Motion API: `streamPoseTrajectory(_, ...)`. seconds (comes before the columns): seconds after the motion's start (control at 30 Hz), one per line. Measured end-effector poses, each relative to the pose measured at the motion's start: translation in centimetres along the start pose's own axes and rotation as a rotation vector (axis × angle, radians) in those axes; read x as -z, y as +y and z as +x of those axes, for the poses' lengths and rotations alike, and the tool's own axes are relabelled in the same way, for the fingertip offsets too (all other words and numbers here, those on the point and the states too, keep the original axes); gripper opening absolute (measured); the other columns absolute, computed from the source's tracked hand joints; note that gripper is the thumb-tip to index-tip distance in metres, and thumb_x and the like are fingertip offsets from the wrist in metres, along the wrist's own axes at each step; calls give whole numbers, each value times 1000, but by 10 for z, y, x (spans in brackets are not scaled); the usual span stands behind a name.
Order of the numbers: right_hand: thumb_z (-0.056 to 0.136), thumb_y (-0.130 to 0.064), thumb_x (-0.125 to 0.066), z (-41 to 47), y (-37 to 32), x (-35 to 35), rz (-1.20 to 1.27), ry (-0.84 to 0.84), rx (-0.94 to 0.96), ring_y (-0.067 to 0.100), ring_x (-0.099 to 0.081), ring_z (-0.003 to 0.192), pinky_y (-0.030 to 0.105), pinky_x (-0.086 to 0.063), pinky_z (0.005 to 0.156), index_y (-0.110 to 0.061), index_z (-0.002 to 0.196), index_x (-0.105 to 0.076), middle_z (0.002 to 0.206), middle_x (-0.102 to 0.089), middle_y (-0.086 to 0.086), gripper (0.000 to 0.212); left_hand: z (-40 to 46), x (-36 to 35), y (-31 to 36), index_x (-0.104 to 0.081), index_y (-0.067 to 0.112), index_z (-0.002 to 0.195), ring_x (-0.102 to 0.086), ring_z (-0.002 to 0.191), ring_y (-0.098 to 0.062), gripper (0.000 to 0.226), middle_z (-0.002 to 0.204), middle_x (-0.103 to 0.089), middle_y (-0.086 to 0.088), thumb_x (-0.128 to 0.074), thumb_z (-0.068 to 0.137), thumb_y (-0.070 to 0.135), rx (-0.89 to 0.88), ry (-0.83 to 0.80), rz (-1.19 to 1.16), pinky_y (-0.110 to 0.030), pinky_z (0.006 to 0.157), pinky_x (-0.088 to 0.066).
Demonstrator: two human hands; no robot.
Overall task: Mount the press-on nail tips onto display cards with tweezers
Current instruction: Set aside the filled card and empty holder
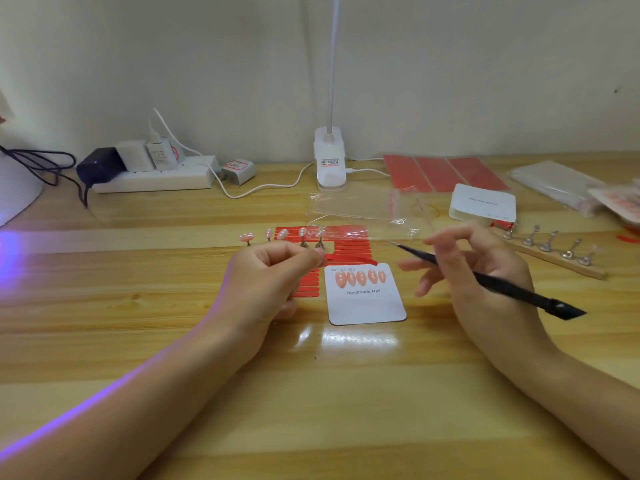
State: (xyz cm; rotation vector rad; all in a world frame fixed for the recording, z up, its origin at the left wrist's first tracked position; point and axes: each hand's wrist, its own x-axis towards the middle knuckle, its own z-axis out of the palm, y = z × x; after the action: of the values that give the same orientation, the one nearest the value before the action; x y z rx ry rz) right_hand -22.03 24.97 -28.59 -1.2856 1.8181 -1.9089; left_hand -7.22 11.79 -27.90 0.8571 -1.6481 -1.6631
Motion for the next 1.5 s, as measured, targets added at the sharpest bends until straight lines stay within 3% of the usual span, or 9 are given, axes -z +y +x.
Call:
streamPoseTrajectory(0.07, 78, -57, -43, 1, 0, 0, -10, -17, -37, 11, -65, 51, 13, -49, 62, -25, 78, -58, 72, -72, -10, 35, -2, -2, 0, -69, 19, 54, -22, 40, -7, 23, 46, -28, 6, -68, 77, 20, -3, -15, 3, -11, 35, -22)
streamPoseTrajectory(0.13, 76, -55, -51, 4, 2, -1, -55, -30, -59, 6, -66, 57, 12, -49, 64, -26, 72, -58, 74, -72, -13, 30, -3, -4, 0, -69, 19, 54, -22, 40, -7, 22, 46, -28, 6, -68, 76, 21, -9, -32, 7, -11, 35, -23)
streamPoseTrajectory(0.23, 72, -31, -72, 6, 6, -4, -115, -65, -36, -2, -65, 69, 7, -47, 65, -25, 75, -54, 78, -70, -17, 19, -4, -5, 0, -68, 19, 53, -22, 39, -7, 23, 46, -28, 5, -68, 76, 20, -18, -50, 8, -10, 36, -23)
streamPoseTrajectory(0.4, 76, -11, -72, 6, 7, -4, -133, -99, 26, -3, -62, 70, 3, -42, 63, -24, 77, -53, 79, -67, -7, 24, -5, -7, 0, -66, 19, 49, -23, 39, -6, 27, 48, -30, 2, -68, 76, 19, -23, -61, 6, -11, 36, -23)
streamPoseTrajectory(1.13, 81, -5, -68, 4, 7, -4, -112, -152, 38, -2, -60, 70, 5, -43, 67, -23, 79, -53, 80, -65, -5, 24, -8, -7, 2, -67, 18, 52, -25, 37, -5, 23, 44, -30, 7, -69, 75, 20, -8, -67, 28, -11, 36, -24)
streamPoseTrajectory(1.37, 83, 0, -61, 3, 9, -3, -136, -199, 37, 2, -58, 71, 19, -48, 63, -29, 79, -51, 77, -61, -4, 30, -9, -3, 2, -63, 14, 52, -28, 36, -3, 26, 41, -34, 11, -69, 78, 14, -200, -88, 361, -8, 39, -24)
streamPoseTrajectory(1.5, 82, -2, -60, 3, 10, -3, -198, -215, 18, 6, -56, 68, 21, -47, 65, -29, 77, -52, 72, -59, -4, 29, -9, -3, 0, -57, 20, 52, -35, 40, -3, 30, 38, -36, 11, -67, 77, 8, -342, -138, 586, -9, 45, -28)
